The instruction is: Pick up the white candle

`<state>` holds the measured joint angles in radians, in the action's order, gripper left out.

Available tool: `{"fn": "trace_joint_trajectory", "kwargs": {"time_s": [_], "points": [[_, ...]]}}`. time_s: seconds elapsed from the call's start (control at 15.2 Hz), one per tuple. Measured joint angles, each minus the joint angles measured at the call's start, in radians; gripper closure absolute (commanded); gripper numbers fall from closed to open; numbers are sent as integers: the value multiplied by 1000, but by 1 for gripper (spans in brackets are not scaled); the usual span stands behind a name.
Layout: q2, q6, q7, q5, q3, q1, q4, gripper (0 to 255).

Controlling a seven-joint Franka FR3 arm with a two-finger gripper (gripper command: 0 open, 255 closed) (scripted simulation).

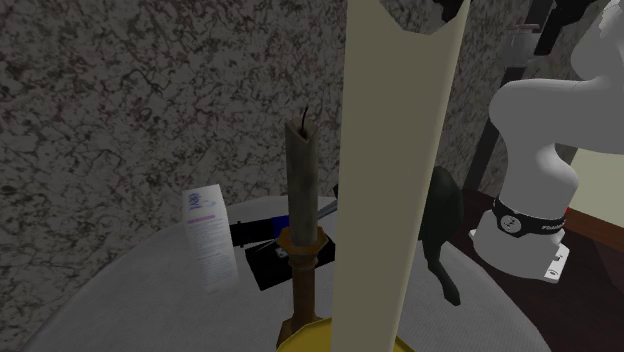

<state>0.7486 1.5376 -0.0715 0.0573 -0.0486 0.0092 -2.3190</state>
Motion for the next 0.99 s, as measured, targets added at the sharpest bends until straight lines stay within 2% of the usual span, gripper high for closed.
{"fn": "trace_joint_trajectory", "kwargs": {"time_s": [0.2,0.46,0.99], "points": [[-17,53,-14,-7,17,1,-15,0],[-58,245,-64,-34,71,7,-97,0],[-260,606,-212,-150,186,52,-117,0]]}}
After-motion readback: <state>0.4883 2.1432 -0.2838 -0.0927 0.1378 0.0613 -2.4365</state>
